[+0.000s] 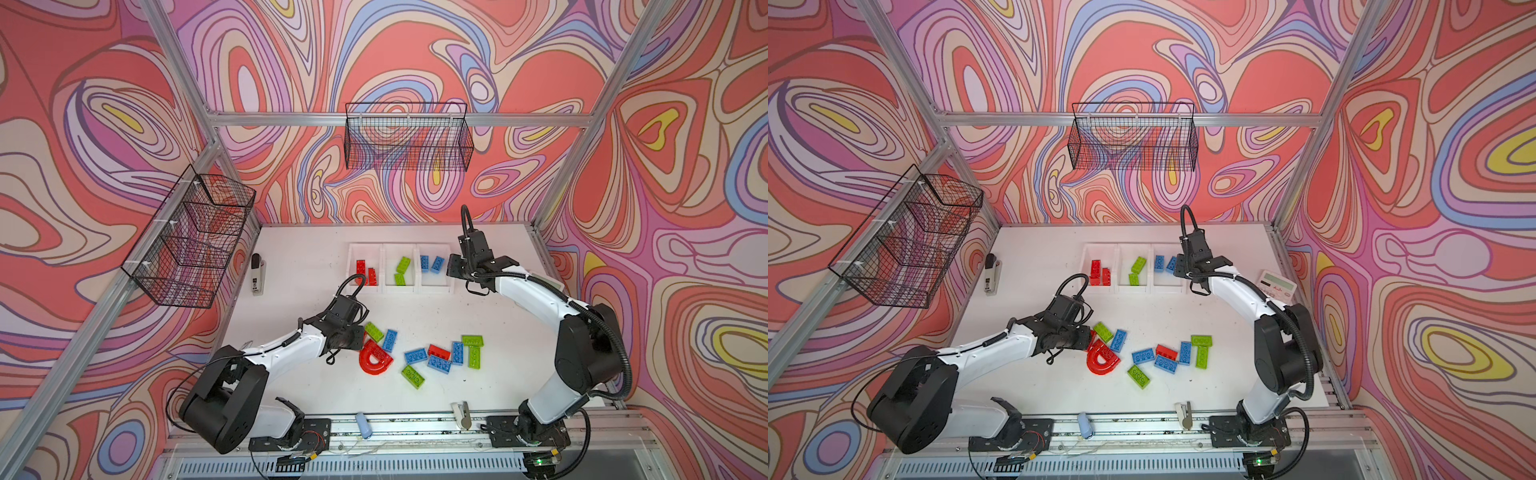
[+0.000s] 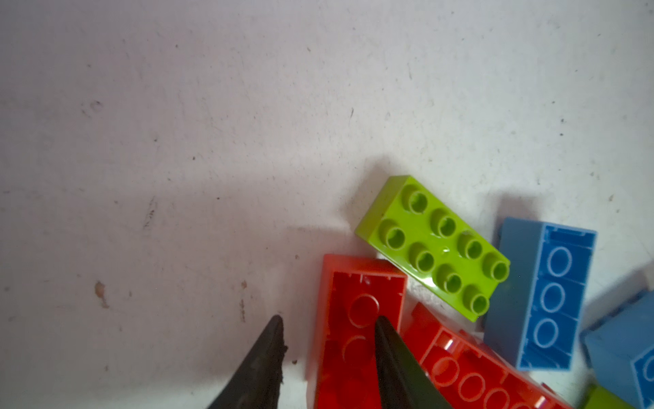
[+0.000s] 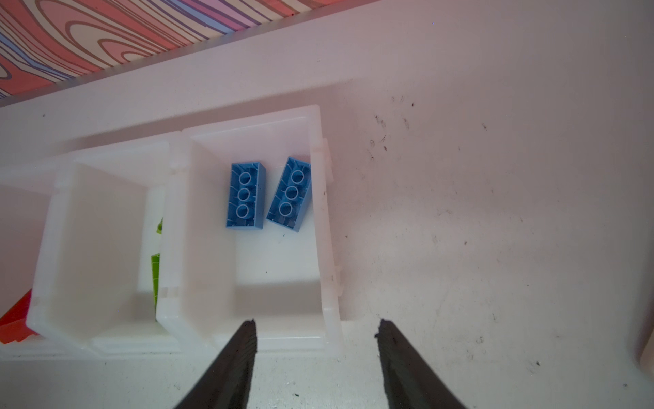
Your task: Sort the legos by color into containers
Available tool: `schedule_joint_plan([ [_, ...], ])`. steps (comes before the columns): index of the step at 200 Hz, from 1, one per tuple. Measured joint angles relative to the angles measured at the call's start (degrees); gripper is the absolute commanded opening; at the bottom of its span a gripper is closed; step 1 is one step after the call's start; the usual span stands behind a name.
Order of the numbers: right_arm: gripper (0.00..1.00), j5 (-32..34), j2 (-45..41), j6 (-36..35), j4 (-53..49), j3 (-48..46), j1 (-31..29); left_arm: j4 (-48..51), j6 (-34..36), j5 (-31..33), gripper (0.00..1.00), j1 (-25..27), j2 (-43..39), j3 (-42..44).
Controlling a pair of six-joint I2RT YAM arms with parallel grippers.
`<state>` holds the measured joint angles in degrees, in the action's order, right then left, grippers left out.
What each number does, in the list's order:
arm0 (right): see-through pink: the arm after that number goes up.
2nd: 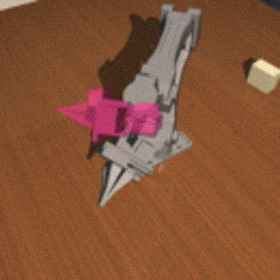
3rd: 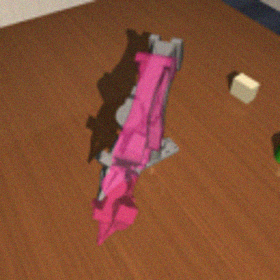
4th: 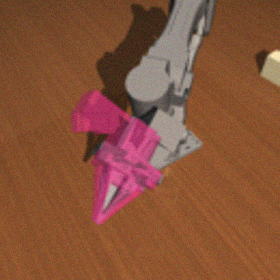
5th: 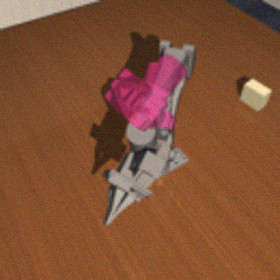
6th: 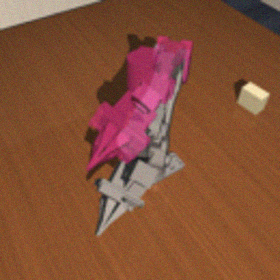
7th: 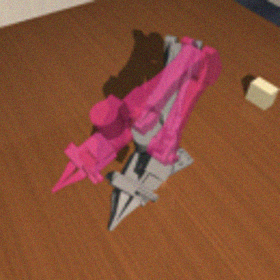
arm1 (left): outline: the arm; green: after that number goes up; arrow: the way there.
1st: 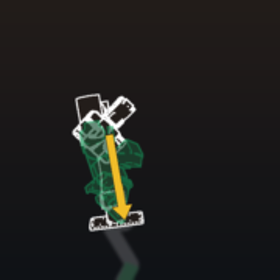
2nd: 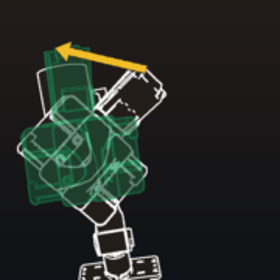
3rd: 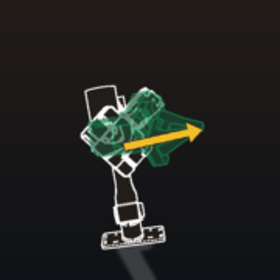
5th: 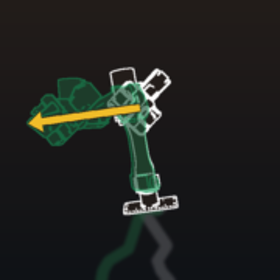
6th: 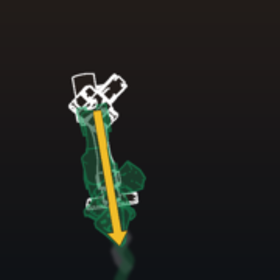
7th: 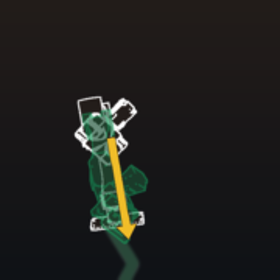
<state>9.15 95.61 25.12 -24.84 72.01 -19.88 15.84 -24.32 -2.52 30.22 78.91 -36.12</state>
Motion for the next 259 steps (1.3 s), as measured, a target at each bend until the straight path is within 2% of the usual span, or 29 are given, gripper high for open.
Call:
schedule_joint_plan([
  [77, 0.58, 0.0, 0.0, 0.0, 0.0, 0.0, 0.0, 1.7, -0.3, 0.7, 0.29, -0.3, -3.0, -0.4],
  [120, 0.56, -1.0, 0.0, 0.3, 0.2, -0.6, 0.0, 4.6, 1.7, 1.5, 0.28, -2.3, -5.4, -8.2],
  [131, 0.56, -1.3, -0.1, 0.5, 0.4, -1.4, 0.0, 4.9, 2.7, 1.5, 0.31, -3.2, -5.0, -10.9],
  [150, 0.56, -1.8, -1.0, 0.9, 0.5, -3.6, 0.0, 5.0, 3.6, 1.2, 0.45, -4.1, -4.3, -13.2],
  [203, 0.56, -2.9, -2.8, 1.2, 0.5, -7.5, 0.0, 7.5, 2.1, 0.0, 0.66, -1.9, -6.4, -8.5],
  [259, 0.56, -3.2, -2.8, 1.2, 0.8, -7.5, 0.0, 7.3, -1.0, 1.1, 0.66, 1.0, -4.2, -4.5],
])
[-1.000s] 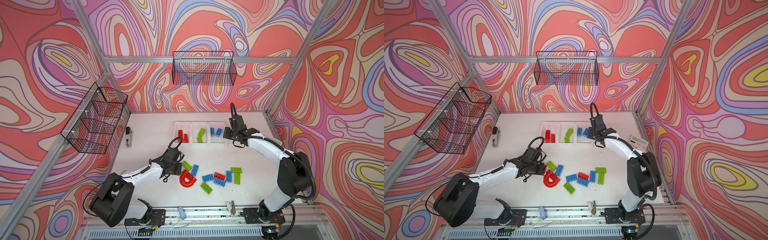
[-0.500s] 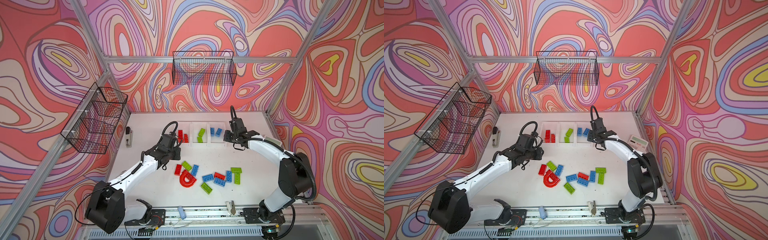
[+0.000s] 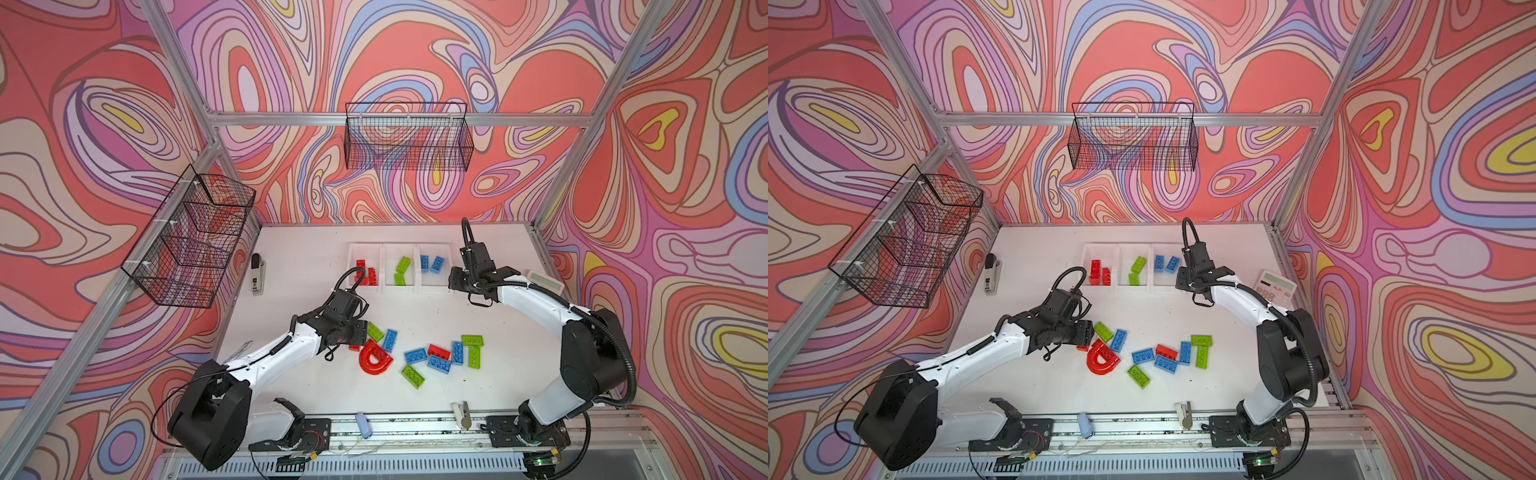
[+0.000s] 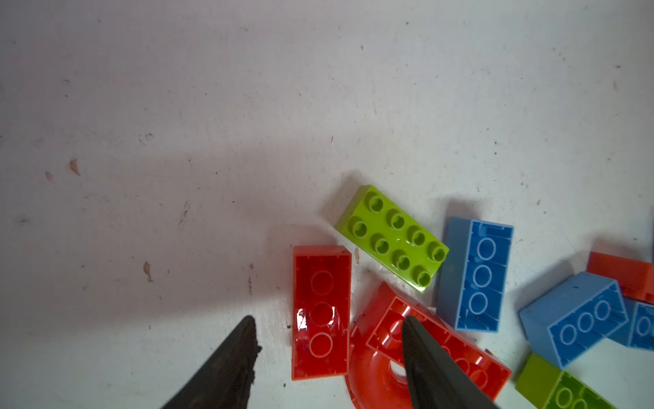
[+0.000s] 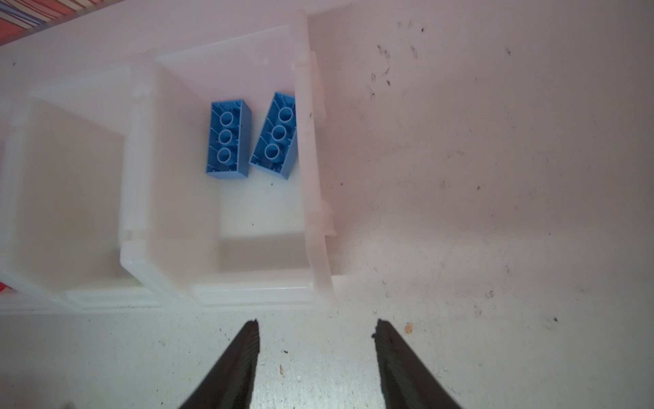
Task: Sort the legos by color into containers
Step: 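Lift red brick with left gripper and carry it toward bin nearest left arm, then release red brick into bin nearest left arm while right gripper lowers to blue brick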
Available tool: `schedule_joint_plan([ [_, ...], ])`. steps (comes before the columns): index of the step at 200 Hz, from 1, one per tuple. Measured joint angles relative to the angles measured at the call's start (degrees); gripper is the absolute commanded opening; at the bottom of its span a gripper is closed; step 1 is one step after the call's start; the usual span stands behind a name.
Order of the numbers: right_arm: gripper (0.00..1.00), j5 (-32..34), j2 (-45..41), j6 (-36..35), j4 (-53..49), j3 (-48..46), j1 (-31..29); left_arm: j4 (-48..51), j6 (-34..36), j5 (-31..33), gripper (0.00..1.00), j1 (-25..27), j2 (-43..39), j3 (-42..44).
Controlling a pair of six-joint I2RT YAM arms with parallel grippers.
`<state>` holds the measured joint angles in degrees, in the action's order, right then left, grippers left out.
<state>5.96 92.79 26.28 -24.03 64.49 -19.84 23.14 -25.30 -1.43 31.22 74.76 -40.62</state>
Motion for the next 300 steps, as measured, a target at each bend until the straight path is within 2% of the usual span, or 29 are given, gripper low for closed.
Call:
schedule_joint_plan([
  [71, 0.56, 0.0, 0.0, 0.2, 0.0, 0.0, 0.0, -3.0, -0.5, 0.4, 0.57, 0.3, 5.2, 1.3],
  [124, 0.56, 0.0, 0.0, 0.2, 0.0, 0.0, 0.0, -5.3, -0.5, 0.4, 0.36, 0.3, 8.1, 1.7],
  [180, 0.55, 0.2, 0.0, 0.2, -0.4, -0.7, 0.0, -3.9, -0.2, 1.6, 0.27, 0.3, 7.3, 1.0],
  [204, 0.55, 0.0, -0.3, 0.3, -0.3, -2.3, 0.0, -0.8, 1.4, 3.2, 0.26, 0.3, 5.4, -3.3],
  [248, 0.56, -1.1, -4.1, 2.6, -0.4, -7.1, -0.9, -0.1, 6.2, 5.3, 0.26, -0.5, 6.1, -16.7],
  [269, 0.59, -0.7, -7.1, 5.0, 0.0, -8.9, -3.5, -1.5, 8.5, 5.6, 0.27, -2.4, 10.6, -22.3],
  [300, 0.64, 0.9, -9.1, 10.3, 1.1, -10.0, -12.7, -4.8, 9.7, 4.9, 0.31, -5.6, 22.5, -30.2],
])
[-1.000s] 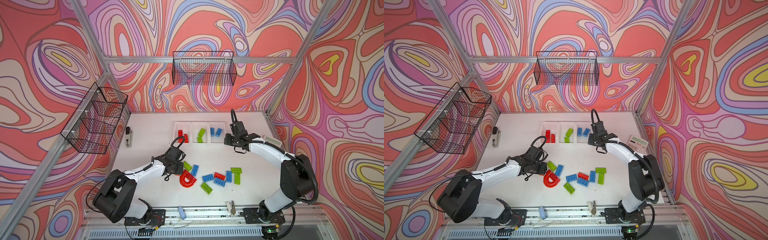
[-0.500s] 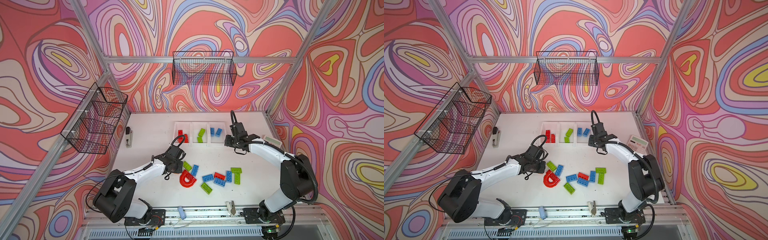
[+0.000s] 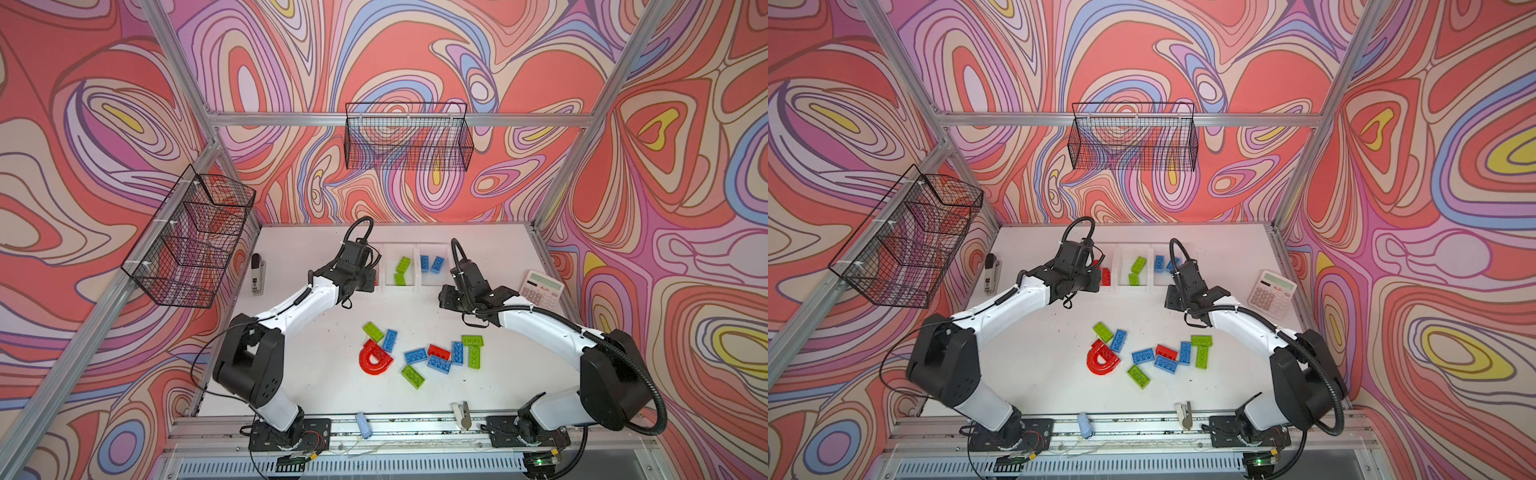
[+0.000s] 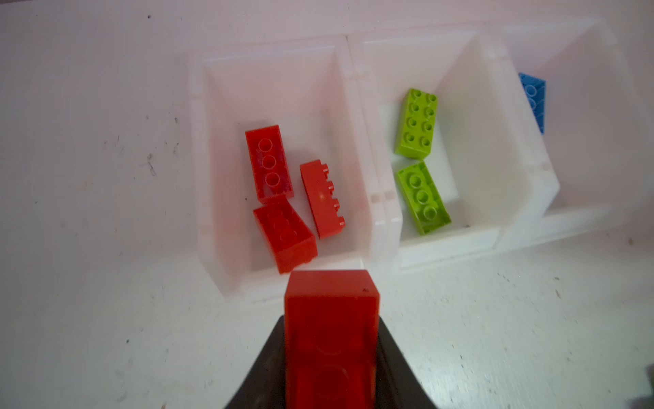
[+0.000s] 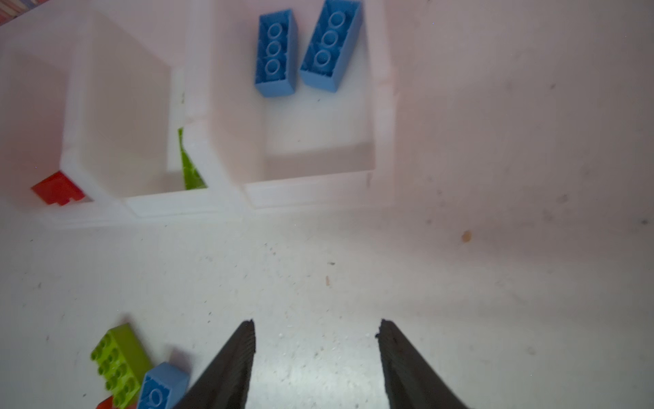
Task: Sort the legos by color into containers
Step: 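Release red brick into bin nearest left arm while right gripper lowers to blue brick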
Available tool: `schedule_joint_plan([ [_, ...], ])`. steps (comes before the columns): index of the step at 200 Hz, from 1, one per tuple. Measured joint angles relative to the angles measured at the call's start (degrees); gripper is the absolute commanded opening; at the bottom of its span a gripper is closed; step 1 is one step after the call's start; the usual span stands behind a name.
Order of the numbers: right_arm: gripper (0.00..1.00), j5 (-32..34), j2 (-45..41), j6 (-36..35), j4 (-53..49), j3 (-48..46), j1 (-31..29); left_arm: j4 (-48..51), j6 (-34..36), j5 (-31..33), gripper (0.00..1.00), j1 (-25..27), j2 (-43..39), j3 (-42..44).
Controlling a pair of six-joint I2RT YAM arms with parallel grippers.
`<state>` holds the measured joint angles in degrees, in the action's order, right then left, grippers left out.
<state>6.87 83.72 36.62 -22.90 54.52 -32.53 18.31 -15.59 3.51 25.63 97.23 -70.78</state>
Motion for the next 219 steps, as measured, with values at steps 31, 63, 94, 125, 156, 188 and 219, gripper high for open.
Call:
schedule_joint_plan([
  [31, 0.67, 1.5, 1.0, 6.0, 1.6, -0.3, -9.4, -1.6, 0.0, -0.7, 0.35, -1.1, 10.5, -7.1],
  [63, 0.68, 1.8, 6.1, 11.5, 3.7, 0.4, -16.1, -3.2, -0.9, -0.5, 0.52, -1.2, 16.8, -12.1],
  [94, 0.69, 1.9, 12.6, 14.3, 3.3, 4.3, -20.1, -3.9, -1.6, -0.1, 0.66, -1.7, 17.9, -13.7],
  [125, 0.69, 1.6, 17.0, 16.2, 3.2, 8.0, -21.8, -5.0, -1.5, 0.8, 0.68, -2.1, 13.4, -11.0],
  [156, 0.69, 1.3, 20.5, 17.6, 3.1, 9.7, -21.9, -5.3, -0.9, 2.3, 0.69, -3.0, 0.5, -3.3],
  [188, 0.64, 1.1, 23.1, 18.6, 2.7, 11.0, -21.9, -5.7, 0.0, 3.8, 0.69, -4.8, -14.9, 4.3],
  [219, 0.56, 1.0, 24.7, 19.1, 3.0, 12.3, -21.9, -3.1, 0.2, 4.6, 0.69, -6.2, -25.2, 11.8],
])
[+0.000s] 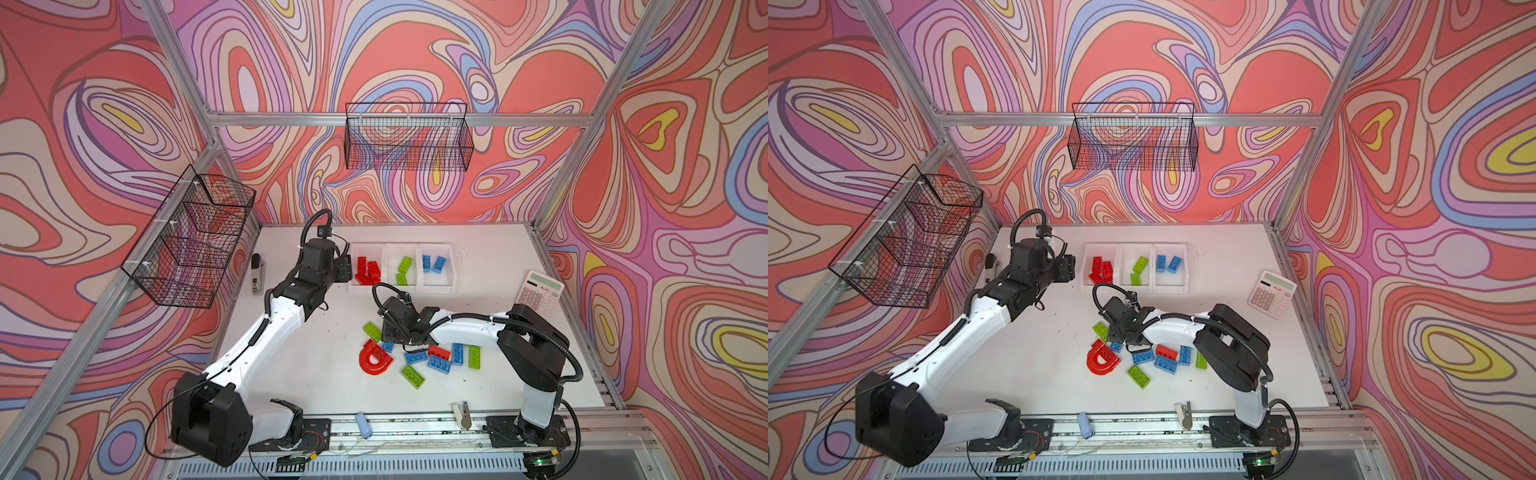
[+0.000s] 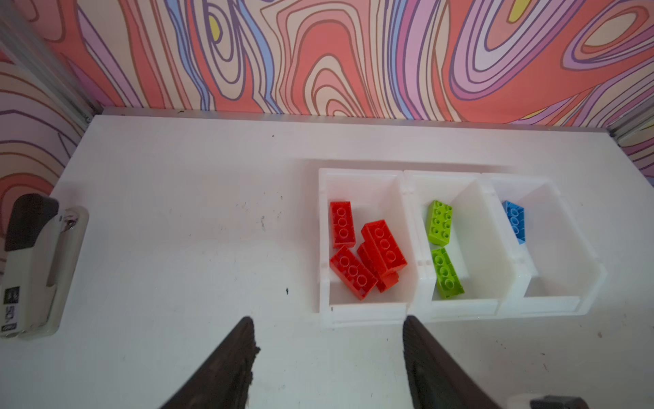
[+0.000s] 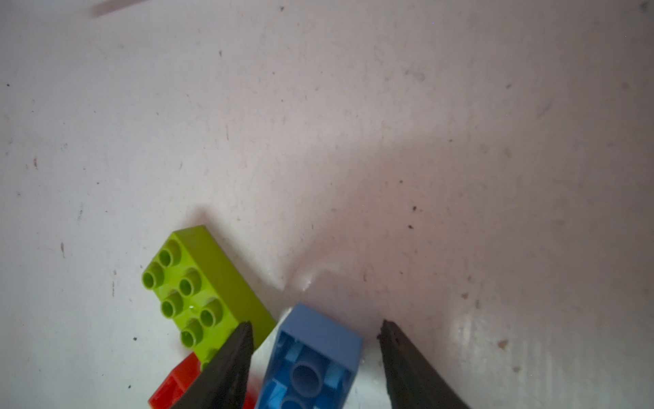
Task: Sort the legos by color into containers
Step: 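Drop blue brick in bin nearest right arm while left gripper lowers to lime-green brick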
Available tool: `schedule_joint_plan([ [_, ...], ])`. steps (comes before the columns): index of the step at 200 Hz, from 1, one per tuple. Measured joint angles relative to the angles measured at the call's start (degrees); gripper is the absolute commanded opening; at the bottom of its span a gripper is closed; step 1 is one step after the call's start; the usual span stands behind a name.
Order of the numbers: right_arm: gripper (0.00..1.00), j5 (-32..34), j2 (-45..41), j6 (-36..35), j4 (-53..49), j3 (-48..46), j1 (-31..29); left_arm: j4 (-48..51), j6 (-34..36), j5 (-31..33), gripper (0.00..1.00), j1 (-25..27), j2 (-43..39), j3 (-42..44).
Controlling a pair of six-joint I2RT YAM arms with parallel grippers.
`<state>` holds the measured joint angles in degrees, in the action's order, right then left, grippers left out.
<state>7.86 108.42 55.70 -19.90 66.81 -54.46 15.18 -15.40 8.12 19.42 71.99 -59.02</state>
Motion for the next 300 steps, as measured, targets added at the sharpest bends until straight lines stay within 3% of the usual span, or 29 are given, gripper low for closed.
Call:
schedule_joint_plan([
  [88, 0.31, 0.7, 0.5, 2.2, -0.2, 0.0, 0.0, 8.4, -3.0, -1.7, 0.66, -0.7, -8.2, 11.0],
  [155, 0.26, 3.1, -3.0, 1.3, -4.1, -0.7, 1.7, 9.4, -7.3, -5.5, 0.65, 1.3, -8.1, 14.5],
  [190, 0.26, 5.4, -11.5, -2.9, -7.6, -0.3, 8.3, 9.4, -12.2, -3.9, 0.68, 9.0, -7.2, 14.8],
  [230, 0.26, 7.2, -15.7, -12.1, -8.8, 3.5, 21.0, 7.8, -21.7, -1.6, 0.68, 15.8, -3.2, 16.2],
  [260, 0.26, 7.1, -12.0, -19.5, -8.9, 9.0, 28.9, 5.5, -27.1, -1.4, 0.69, 18.1, 0.9, 16.2],
  [300, 0.28, 5.6, -0.5, -26.4, -8.0, 19.0, 32.7, 4.2, -31.7, -1.5, 0.69, 19.6, 5.2, 15.9],
])
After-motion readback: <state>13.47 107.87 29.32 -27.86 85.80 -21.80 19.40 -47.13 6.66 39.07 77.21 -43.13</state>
